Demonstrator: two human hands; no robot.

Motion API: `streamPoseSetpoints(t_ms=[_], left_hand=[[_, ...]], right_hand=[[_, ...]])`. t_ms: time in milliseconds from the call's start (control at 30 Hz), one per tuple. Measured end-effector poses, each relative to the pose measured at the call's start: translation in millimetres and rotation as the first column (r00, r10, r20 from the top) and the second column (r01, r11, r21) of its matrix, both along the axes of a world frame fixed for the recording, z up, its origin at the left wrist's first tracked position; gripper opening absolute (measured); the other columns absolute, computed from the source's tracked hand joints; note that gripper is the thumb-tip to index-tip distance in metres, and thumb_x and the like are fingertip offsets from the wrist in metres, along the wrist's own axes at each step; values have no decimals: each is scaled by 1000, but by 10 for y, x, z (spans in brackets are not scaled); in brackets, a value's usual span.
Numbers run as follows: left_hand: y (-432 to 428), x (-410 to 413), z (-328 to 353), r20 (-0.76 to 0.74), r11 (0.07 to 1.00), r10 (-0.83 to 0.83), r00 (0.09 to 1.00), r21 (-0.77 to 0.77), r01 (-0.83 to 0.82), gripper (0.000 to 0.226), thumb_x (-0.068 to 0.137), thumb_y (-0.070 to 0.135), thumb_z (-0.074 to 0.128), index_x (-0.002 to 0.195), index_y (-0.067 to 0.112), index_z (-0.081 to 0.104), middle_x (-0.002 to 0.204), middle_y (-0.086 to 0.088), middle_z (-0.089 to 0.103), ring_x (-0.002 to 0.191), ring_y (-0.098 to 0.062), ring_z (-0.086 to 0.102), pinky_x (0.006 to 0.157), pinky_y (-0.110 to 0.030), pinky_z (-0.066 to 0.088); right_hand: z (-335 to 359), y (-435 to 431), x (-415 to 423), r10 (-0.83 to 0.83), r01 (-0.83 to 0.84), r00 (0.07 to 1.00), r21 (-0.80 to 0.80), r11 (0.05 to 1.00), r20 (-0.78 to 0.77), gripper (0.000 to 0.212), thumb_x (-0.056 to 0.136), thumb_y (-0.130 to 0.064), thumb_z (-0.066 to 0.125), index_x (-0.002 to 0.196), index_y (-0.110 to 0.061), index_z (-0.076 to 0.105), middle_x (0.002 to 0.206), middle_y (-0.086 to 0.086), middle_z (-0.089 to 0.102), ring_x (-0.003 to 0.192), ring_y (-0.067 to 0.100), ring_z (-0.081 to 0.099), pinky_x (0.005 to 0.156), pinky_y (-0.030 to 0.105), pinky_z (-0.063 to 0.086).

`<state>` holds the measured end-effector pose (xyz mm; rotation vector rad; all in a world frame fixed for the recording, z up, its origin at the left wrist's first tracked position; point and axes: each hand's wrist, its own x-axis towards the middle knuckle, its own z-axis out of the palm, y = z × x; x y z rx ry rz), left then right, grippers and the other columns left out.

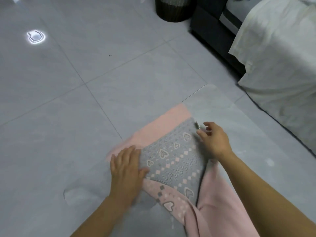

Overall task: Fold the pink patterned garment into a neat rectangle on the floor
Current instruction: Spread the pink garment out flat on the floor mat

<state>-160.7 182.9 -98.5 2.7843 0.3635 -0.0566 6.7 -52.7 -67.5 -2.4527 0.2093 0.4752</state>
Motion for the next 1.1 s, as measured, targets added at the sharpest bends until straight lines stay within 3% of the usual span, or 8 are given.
streamPoseSetpoints(t_ms=[167, 300, 400, 500, 633, 733, 900, 1100], left_hand=[[-637, -368, -22, -70, 910, -413, 908, -76, 408, 71, 59, 66, 51, 119, 27, 50, 118, 13, 63, 111, -9, 59, 102, -45, 26], [-773, -408, -40, -66, 915, -403, 913, -50, 401, 73, 56, 66, 63, 118, 28, 50, 102, 16, 66, 98, -9, 63, 103, -44, 40], [-782, -430, -22, -8, 909, -409, 912, -85, 407, 41, 65, 55, 65, 99, 33, 57, 81, 15, 61, 81, -11, 61, 98, -36, 33], [-662, -626, -35, -5, 916, -394, 919, -86, 392, 12, 76, 42, 53, 76, 32, 60, 74, 13, 58, 74, -13, 59, 93, -33, 31], [-464, -1070, -59, -26, 952, -300, 954, -67, 297, 14, 70, 32, 52, 74, 32, 66, 77, 12, 62, 78, -16, 61, 94, -33, 32], [-469, -1338, -52, -86, 968, -242, 966, -87, 235, 24, 70, 42, 53, 87, 33, 68, 102, 3, 67, 99, -18, 52, 91, -33, 32], [-841, -1544, 9, -254, 972, -192, 948, -183, 148, 89, 44, 83, 54, 115, 30, 56, 129, -7, 56, 120, -26, 42, 103, -30, 18], [-1652, -385, 220, 55, 939, -319, 946, -116, 323, 48, 87, 57, 31, 124, 31, 47, 131, 2, 57, 121, -22, 48, 102, -38, 35]], right_hand=[[-84, -442, -539, 46, -58, 997, -206, 977, -63, 69, 75, -66, 53, 125, -18, 48, 117, 7, 60, 103, 25, 59, 90, 45, 47], [-99, -633, -770, 12, -34, 998, -324, 946, -69, 76, 69, -73, 53, 120, -17, 49, 112, 4, 60, 109, 28, 55, 95, 46, 41], [-160, -676, -883, 59, -106, 983, -275, 956, -175, 51, 69, -70, 57, 81, -20, 54, 76, -5, 60, 81, 25, 58, 80, 40, 45], [-178, -748, -961, 150, -164, 985, -200, 966, -84, 49, 79, -55, 57, 59, -14, 41, 60, 1, 49, 63, 30, 52, 56, 34, 35], [-120, -986, -948, 15, -4, 998, -177, 984, 66, 35, 89, -43, 50, 83, -9, 46, 71, 9, 57, 76, 34, 53, 62, 38, 40], [-116, -1129, -943, -59, 71, 996, -174, 982, 73, 38, 86, -46, 53, 83, -8, 47, 67, 5, 53, 78, 36, 55, 63, 39, 40], [-158, -1210, -1096, -24, 19, 999, -151, 988, -27, 48, 76, -57, 59, 96, -14, 51, 89, 4, 58, 90, 32, 57, 72, 37, 43], [-199, -1578, -1624, -123, 158, 986, -376, 913, 117, 58, 76, -65, 51, 110, -18, 54, 105, 5, 62, 103, 26, 58, 101, 47, 29]])
